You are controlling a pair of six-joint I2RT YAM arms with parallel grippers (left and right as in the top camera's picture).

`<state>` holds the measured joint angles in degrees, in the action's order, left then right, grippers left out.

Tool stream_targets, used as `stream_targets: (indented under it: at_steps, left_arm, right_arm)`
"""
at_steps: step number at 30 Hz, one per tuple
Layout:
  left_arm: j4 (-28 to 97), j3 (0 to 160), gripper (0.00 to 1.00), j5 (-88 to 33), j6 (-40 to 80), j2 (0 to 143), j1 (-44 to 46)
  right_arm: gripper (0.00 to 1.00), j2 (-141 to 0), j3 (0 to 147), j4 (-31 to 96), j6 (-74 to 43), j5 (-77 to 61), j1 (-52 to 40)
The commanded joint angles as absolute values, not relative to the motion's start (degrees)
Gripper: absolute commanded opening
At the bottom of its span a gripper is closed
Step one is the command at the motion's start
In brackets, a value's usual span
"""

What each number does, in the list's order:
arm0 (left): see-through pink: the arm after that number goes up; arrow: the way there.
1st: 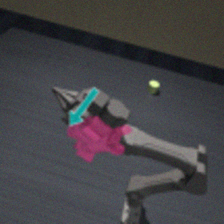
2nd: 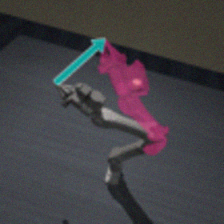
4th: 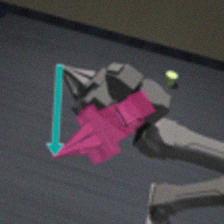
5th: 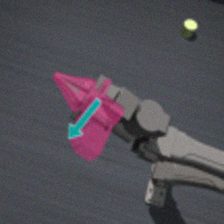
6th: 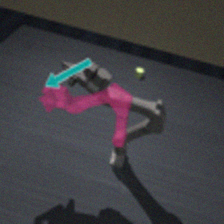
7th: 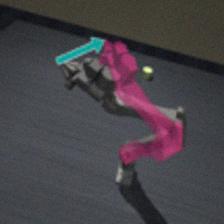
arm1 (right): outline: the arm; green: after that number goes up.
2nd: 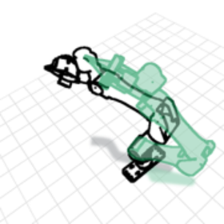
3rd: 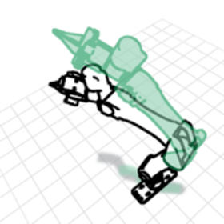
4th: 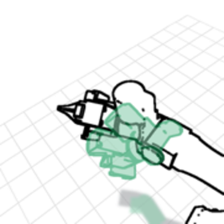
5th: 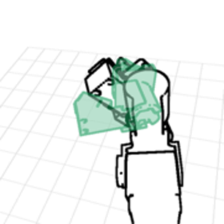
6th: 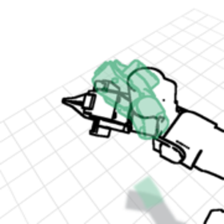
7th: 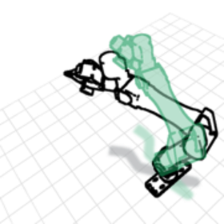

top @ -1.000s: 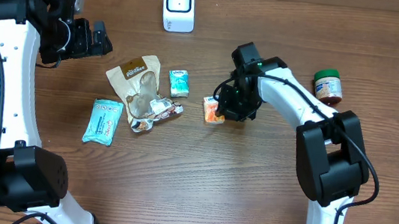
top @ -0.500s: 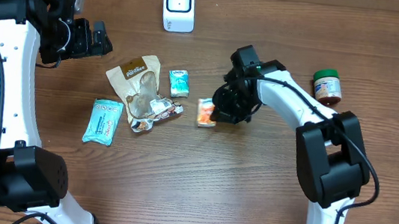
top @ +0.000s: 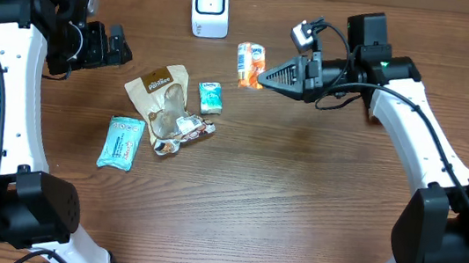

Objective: Scan the item barcode
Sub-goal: 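Lift the orange pack and hold it in front of the scanner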

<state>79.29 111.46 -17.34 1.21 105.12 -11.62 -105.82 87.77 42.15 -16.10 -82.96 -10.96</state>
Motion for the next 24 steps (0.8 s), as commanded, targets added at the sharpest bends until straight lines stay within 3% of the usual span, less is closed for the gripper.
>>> stream_targets:
  at_steps: [1,9,19,24]
  left_arm:
    - [79.26,111.7,1.0,-17.41,-0.05,103.77,-11.22]
    - [79.26,111.7,0.99,-17.41,-0.05,103.77,-11.22]
    - [79.26,111.7,1.0,-17.41,-0.05,103.77,-11.22]
    - [79.26,111.7,0.99,-17.41,-0.05,103.77,-11.22]
  right_arm:
    - [0.04,-105.82,88.2,41.65,-24.23,-89.91,-10.31]
    - [0.04,-105.82,88.2,38.76,-27.24,-87.26,-9.72]
    - [0.04,-105.82,89.78,41.08,-27.46,-53.47,-12.23]
    - [0.04,-106.94,103.09,52.27,-24.99,-32.6,-16.19]
